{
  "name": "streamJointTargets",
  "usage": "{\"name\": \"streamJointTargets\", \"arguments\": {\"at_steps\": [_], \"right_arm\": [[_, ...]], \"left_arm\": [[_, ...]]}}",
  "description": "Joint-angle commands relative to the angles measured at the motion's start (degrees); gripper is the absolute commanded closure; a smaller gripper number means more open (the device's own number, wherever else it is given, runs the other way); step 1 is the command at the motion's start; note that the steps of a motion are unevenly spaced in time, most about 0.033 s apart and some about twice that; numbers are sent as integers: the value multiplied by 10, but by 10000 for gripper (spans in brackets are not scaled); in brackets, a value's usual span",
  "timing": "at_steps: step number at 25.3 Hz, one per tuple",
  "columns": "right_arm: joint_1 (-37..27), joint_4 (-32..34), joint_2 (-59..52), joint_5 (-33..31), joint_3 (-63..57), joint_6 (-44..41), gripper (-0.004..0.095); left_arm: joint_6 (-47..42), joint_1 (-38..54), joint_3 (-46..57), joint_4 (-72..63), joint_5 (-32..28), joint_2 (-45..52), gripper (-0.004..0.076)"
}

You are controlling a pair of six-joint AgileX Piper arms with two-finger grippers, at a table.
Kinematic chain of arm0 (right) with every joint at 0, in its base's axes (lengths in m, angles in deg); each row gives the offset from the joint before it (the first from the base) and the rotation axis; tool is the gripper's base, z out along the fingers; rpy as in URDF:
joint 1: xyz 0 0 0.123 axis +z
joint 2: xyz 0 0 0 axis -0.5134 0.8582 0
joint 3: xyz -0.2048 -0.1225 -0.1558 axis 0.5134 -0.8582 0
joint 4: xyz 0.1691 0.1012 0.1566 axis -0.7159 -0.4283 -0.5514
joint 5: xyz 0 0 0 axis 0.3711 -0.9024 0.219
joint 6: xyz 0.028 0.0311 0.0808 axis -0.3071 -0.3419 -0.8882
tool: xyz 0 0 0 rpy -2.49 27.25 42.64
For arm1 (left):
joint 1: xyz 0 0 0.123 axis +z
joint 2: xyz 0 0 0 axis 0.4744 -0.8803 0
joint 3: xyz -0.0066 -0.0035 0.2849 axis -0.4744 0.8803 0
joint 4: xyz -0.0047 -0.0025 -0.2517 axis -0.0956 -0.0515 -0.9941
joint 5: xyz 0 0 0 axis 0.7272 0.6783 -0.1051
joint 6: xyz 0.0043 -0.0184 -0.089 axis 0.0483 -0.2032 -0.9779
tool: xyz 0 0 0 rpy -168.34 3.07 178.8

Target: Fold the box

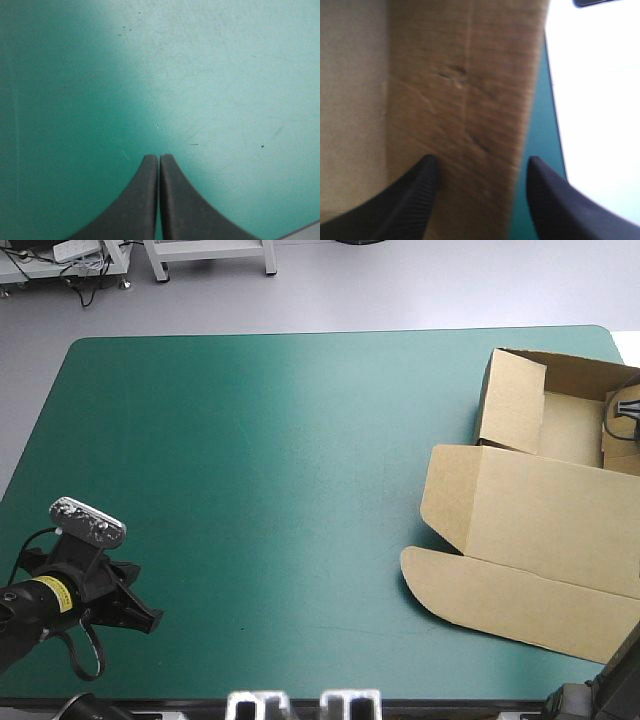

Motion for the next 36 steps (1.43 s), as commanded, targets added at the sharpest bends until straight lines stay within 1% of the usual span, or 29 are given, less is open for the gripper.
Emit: {"name": "streamJointTargets", "arguments": {"at_steps": [1, 3, 6, 7, 8, 11, 13, 14, 15, 16, 18, 20, 21, 22, 24, 27, 30, 33, 36], "right_arm": [[-17, 38, -30, 19, 51, -50, 150], [-18, 37, -32, 4, 82, -49, 144], [-16, -10, -49, -1, 129, -44, 145], [-15, -68, -63, -10, 161, -19, 167], [-15, -103, -69, -19, 174, -1, 183], [-15, -196, -90, -58, 206, 49, 299], [-14, -246, -110, -57, 202, 61, 413], [-14, -260, -119, -57, 197, 65, 462], [-5, -270, -143, -57, 181, 71, 584], [6, -267, -161, -57, 163, 71, 672], [31, -267, -197, -57, 112, 71, 782], [58, -244, -234, -57, 48, 86, 831], [70, -224, -252, -57, 16, 85, 847], [79, -208, -286, -57, -48, 72, 858], [84, -218, -336, -57, -144, 81, 859], [84, -256, -395, -57, -242, 134, 883], [84, -302, -458, -57, -317, 161, 927], [84, -351, -528, -57, -378, 191, 925], [84, -384, -593, -57, -423, 197, 925]], "left_arm": [[-7, -3, -12, 0, 16, 1, 731], [-7, -3, -12, 0, 16, 1, 731], [-7, -3, -12, 0, 16, 1, 731], [-7, -3, -12, 0, 16, 1, 731], [-7, -3, -12, 0, 16, 1, 731], [-7, -3, -12, 0, 14, 1, 731], [-7, -3, -12, 0, 11, 1, 731], [-7, -3, -12, 0, 7, 1, 731], [-7, -3, -12, 0, -2, 1, 731], [-7, -3, -12, 0, -12, 1, 731], [-7, -4, -12, 0, -28, 1, 731], [-7, -4, -12, 2, -30, 1, 731], [-6, -4, -12, 2, -30, 1, 731], [-2, -4, -12, 2, -31, 1, 731], [-2, -4, -12, 2, -31, 1, 731], [-2, -4, -12, 2, -34, 1, 731], [-2, -4, -12, -1, -41, 1, 731], [-3, -4, -12, -2, -43, 1, 731], [-3, -4, -12, -2, -44, 1, 731]]}}
